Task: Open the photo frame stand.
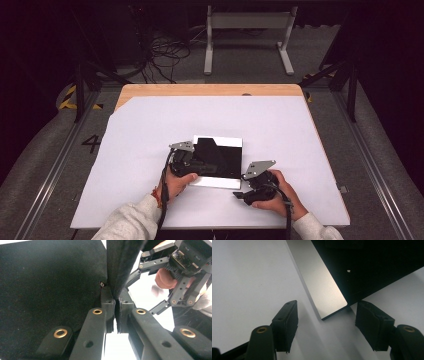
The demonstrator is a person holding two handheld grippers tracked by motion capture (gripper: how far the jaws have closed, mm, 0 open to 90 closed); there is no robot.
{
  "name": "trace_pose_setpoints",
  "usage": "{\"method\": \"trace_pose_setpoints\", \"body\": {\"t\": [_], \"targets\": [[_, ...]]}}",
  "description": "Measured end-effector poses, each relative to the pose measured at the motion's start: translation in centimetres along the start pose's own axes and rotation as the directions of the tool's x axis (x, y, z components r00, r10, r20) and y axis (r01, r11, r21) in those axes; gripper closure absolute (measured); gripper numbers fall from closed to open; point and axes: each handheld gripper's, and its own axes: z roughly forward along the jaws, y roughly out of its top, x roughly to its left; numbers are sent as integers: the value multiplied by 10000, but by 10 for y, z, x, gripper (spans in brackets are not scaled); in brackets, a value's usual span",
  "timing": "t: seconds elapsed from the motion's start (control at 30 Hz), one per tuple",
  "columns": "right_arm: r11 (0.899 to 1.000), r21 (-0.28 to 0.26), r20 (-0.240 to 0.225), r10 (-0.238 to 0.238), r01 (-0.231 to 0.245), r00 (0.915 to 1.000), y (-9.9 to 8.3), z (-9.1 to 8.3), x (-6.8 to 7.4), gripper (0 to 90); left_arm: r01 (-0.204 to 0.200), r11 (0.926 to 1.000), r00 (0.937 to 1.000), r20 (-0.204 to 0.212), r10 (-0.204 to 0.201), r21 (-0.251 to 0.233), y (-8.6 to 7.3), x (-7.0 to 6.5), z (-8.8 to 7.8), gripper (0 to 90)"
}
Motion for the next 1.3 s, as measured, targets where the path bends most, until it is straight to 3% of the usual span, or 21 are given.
{"method": "trace_pose_setpoints", "body": {"t": [0.2,0.27,0.4,0.43,0.57,0.63,0.73,0.93,1.1,1.2,1.3], "targets": [[10000,17,-65,-7,7,10000,1,1,-1,344,-150,9998,9998,-94,152,116,0,-1,0,863],[9999,-83,-26,-76,76,10000,0,1,0,339,-314,9989,9978,-581,334,353,2,-4,-1,837],[9995,-213,-177,-222,218,9996,0,3,1,283,-80,9989,9972,-739,114,459,-3,-1,-1,763],[9995,-209,-174,-246,243,9995,0,4,2,279,-36,9992,9983,-583,60,406,-4,1,-2,764],[9994,-111,-209,-345,343,9992,2,5,3,256,-115,9989,9972,-738,149,460,-2,0,-3,773],[9991,-144,-189,-393,390,9991,2,5,3,259,-58,9989,9968,-797,95,462,-2,1,-3,771],[9984,-366,-79,-432,429,9990,2,6,5,306,15,9986,9955,-948,35,535,-3,3,-3,698],[9966,-731,28,-392,393,9992,0,6,6,458,-427,9949,9907,-1251,540,917,-2,-2,-6,646],[9945,-934,336,-452,482,9984,-1,7,10,460,-716,9889,9890,-1197,873,1299,0,-5,-9,544],[9930,-1105,496,-376,429,9981,-1,8,11,450,-963,9839,9846,-1303,1163,1507,-1,-10,-13,433],[9920,-1211,769,-274,366,9967,-2,8,9,440,-1241,9798,9782,-1463,1473,1571,-3,-14,-22,378]]}}
